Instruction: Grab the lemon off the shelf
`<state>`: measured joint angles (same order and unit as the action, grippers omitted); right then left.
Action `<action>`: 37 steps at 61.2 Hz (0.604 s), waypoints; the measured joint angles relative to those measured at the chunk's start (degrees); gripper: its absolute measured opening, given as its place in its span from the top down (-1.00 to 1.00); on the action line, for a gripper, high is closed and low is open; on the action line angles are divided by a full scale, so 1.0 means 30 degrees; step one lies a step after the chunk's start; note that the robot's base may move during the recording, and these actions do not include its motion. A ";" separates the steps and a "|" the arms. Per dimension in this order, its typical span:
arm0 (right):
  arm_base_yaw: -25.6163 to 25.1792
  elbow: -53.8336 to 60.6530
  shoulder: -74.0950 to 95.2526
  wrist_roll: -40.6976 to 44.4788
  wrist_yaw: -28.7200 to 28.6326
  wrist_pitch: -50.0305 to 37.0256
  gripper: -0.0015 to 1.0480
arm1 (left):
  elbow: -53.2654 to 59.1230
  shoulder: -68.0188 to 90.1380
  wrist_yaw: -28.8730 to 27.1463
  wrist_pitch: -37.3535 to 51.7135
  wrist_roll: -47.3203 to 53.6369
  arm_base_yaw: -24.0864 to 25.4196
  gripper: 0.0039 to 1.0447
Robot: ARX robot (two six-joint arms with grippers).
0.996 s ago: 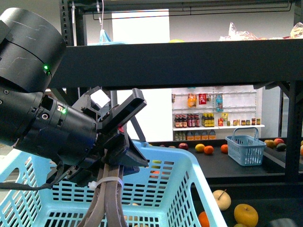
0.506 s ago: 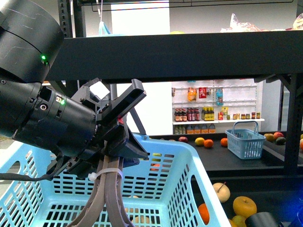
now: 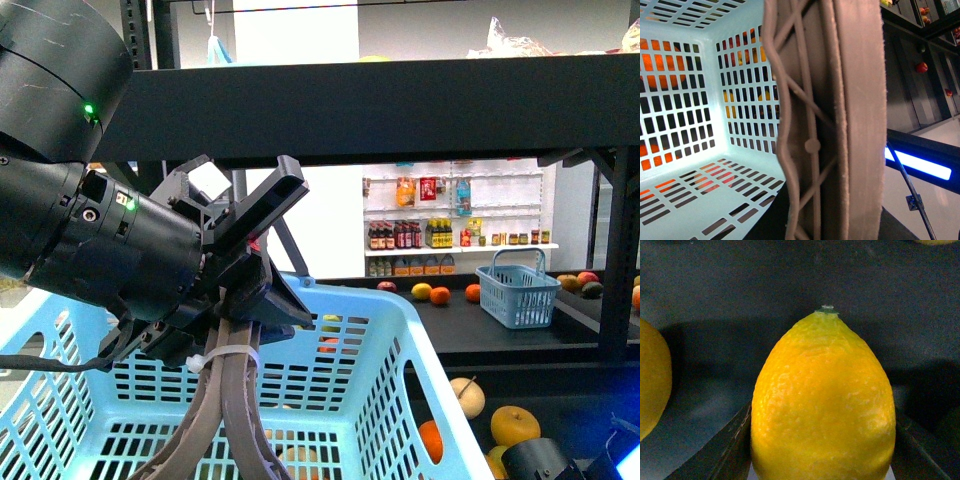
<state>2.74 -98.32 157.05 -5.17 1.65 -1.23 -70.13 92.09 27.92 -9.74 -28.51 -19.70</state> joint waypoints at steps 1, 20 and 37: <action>-0.0015 0.0255 -0.0109 -0.0007 -0.0022 -0.0160 -0.23 | 0.0000 0.0000 -0.0007 0.0000 0.0000 0.0000 0.69; -0.1530 0.6492 -0.5625 0.0729 -0.1297 -0.3978 -0.22 | 0.0000 0.0000 0.0000 0.0000 0.0000 0.0000 0.69; -0.2776 1.1861 -1.5059 0.0175 -0.5727 -0.4503 -0.22 | 0.0000 0.0000 -0.0007 0.0000 0.0000 0.0000 0.69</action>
<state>-5.58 -62.74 111.87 -4.64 -15.53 -14.74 -70.13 92.09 27.90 -9.74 -28.51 -19.70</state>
